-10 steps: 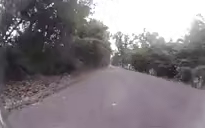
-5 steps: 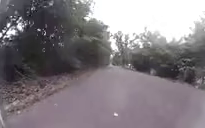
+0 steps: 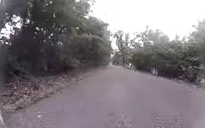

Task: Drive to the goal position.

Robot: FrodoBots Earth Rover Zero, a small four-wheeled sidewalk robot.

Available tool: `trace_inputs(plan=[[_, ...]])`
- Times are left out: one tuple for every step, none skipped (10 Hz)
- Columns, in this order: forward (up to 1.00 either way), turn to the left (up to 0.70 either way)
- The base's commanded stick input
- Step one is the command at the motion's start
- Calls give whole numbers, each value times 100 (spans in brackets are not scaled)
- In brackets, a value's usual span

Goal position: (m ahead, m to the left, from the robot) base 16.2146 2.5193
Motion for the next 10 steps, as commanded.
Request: trace_inputs(plan=[[70, 0], [70, 0], [70, 0], [70, 0], [70, 0], [70, 0], [70, 0], [70, 0], [70, 0], [70, 0]])
